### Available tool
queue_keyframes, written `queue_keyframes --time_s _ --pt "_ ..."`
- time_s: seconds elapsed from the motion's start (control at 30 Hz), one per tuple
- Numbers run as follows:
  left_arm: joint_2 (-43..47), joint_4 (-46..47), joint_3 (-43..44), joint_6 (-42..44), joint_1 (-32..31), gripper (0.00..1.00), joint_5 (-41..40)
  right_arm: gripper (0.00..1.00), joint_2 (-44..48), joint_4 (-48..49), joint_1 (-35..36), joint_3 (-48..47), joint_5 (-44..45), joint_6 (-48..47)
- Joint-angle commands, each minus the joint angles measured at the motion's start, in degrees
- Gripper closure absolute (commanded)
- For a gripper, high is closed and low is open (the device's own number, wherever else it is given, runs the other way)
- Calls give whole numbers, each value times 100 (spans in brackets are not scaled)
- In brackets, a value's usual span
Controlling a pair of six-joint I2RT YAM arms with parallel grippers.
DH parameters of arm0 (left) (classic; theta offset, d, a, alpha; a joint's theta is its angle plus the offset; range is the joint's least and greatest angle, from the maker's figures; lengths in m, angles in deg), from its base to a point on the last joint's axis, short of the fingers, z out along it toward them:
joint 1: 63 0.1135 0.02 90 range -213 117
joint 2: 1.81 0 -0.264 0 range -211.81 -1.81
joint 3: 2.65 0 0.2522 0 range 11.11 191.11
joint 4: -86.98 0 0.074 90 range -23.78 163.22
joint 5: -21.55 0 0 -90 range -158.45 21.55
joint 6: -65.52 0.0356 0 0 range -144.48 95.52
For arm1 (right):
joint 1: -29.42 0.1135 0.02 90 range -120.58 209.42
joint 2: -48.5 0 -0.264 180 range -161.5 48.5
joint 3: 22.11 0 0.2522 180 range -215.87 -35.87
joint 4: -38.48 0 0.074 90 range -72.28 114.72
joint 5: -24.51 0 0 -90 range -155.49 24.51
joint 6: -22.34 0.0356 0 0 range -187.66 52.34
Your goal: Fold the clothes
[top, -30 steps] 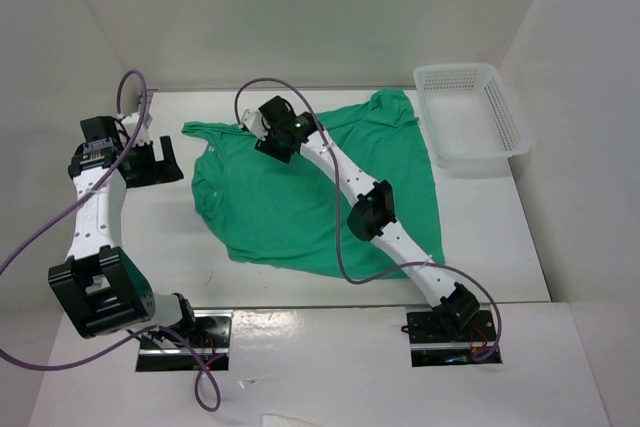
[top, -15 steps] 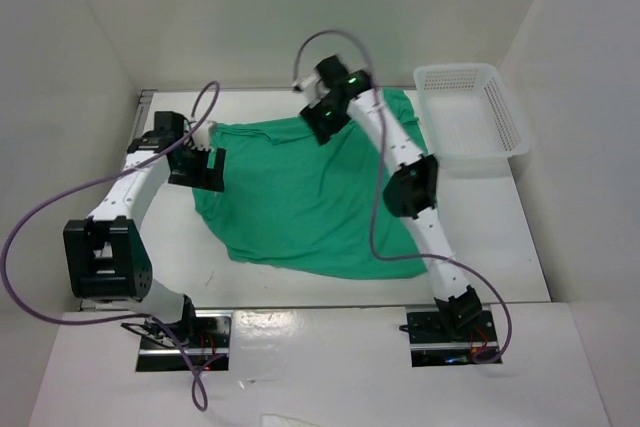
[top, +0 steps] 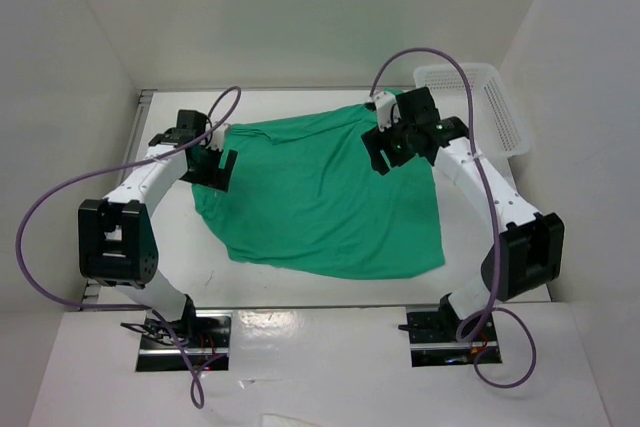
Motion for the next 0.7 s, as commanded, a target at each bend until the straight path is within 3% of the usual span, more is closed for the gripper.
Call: queue_keyframes --time_s 0.0,0.13,0.3,0.67 --pt "-15 107 -194 313 198 5 -306 25 432 302 -213 537 84 200" --pt "38 159 -448 708 594 16 -298 25 1117 520 -213 1196 23 263" --pt "-164 160 -564 797 814 41 -105 23 1454 776 -213 1566 216 210" --pt "-945 169 -275 850 982 41 519 23 1454 776 -213 1619 102 157"
